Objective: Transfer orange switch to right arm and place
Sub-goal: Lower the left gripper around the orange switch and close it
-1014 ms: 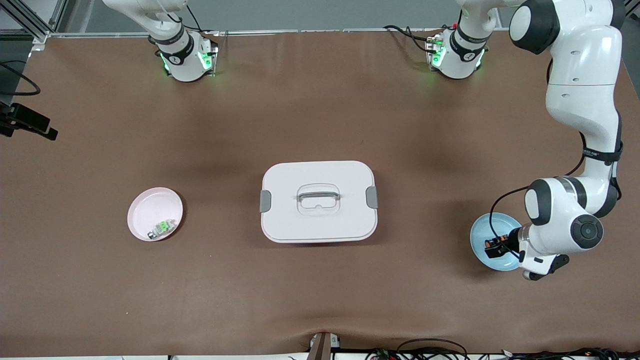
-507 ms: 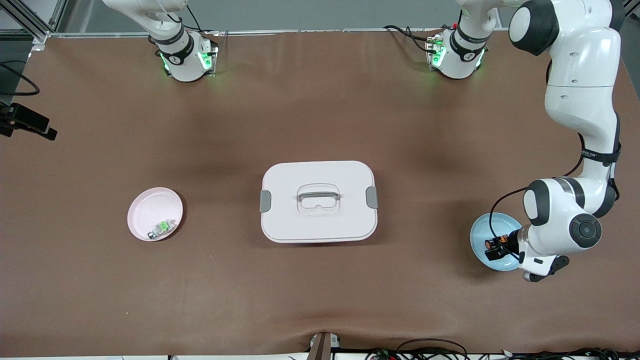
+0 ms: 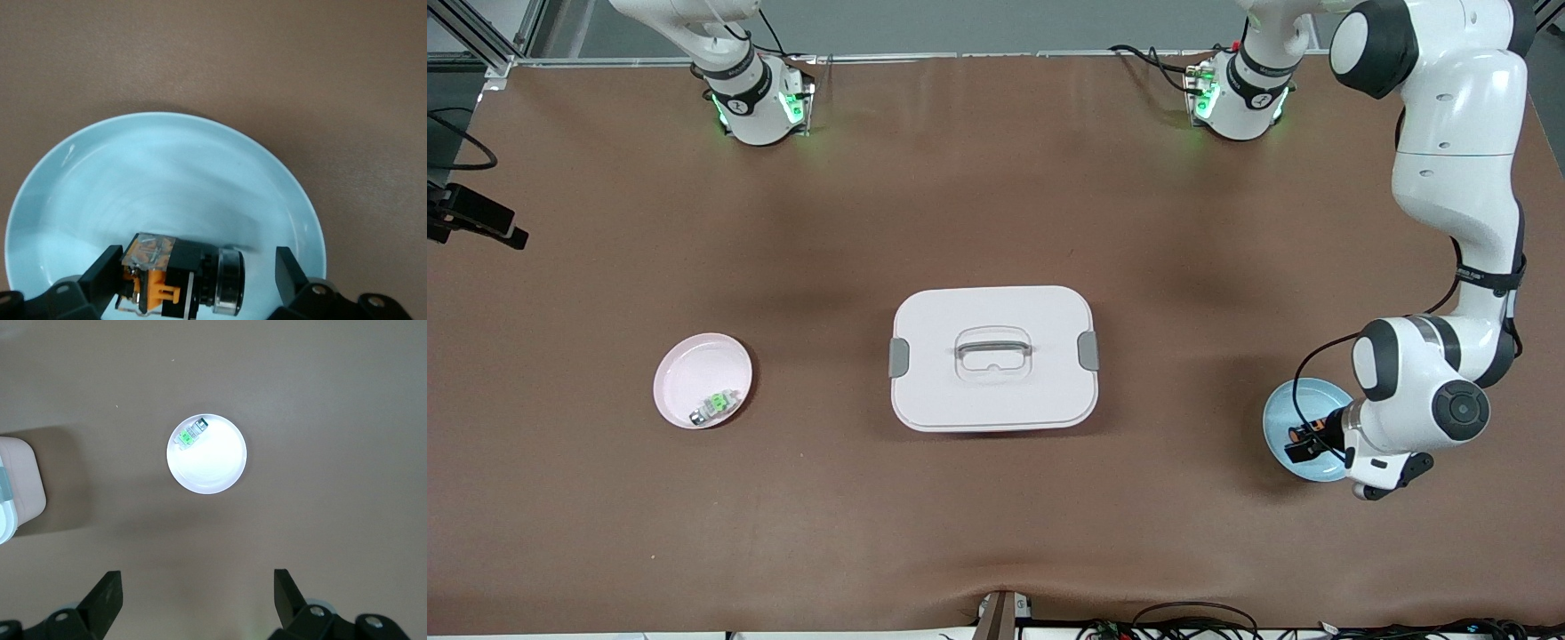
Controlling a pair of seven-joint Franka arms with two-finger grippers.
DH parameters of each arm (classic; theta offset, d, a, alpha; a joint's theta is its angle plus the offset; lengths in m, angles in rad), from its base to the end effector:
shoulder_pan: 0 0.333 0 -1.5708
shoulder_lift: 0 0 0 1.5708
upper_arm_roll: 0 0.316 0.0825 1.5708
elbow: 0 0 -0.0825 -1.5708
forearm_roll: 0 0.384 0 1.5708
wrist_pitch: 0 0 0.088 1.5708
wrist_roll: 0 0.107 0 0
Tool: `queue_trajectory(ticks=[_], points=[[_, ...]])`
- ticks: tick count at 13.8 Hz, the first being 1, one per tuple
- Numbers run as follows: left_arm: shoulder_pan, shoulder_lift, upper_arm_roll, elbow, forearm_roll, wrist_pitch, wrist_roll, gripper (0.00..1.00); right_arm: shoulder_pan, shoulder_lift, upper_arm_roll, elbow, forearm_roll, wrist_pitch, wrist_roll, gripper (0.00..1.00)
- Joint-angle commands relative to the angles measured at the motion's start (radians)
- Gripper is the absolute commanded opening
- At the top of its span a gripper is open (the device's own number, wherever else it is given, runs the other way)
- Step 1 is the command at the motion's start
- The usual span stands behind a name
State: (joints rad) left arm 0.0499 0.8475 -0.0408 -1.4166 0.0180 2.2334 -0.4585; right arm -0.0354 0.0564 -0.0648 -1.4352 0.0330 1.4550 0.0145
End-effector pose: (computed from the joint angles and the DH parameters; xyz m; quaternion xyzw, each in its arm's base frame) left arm 0.7242 0.0127 0.1891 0.9724 0.2326 -0.0165 0.0048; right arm 0.5581 -0.0510 0.6464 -0.9982 0.0557 0.0176 0.0154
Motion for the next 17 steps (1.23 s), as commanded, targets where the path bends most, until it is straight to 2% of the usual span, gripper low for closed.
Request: queue_trajectory(ticks=[1, 12, 14, 15, 17], points=[[-0.008, 0.004, 0.005, 0.002, 0.019, 0.011, -0.022, 1.00, -0.012, -0.006, 0.008, -0.002, -0.001, 0.004, 0.008, 1.00], [-0.012, -0.001, 0.005, -0.021, 0.019, 0.008, -0.026, 1.00, -0.020, -0.003, 0.008, -0.002, -0.001, 0.002, 0.005, 1.00], [-0.012, -0.005, 0.005, -0.024, 0.019, 0.005, -0.026, 0.90, -0.023, -0.003, 0.008, -0.004, -0.001, 0.002, 0.001, 1.00], [-0.010, -0.007, 0.005, -0.024, 0.019, 0.005, -0.026, 0.81, -0.029, -0.001, 0.008, -0.004, 0.001, 0.004, -0.001, 1.00], [-0.005, -0.007, 0.005, -0.022, 0.019, 0.002, -0.025, 0.56, -0.034, -0.001, 0.008, -0.002, 0.005, 0.004, -0.001, 1.00]])
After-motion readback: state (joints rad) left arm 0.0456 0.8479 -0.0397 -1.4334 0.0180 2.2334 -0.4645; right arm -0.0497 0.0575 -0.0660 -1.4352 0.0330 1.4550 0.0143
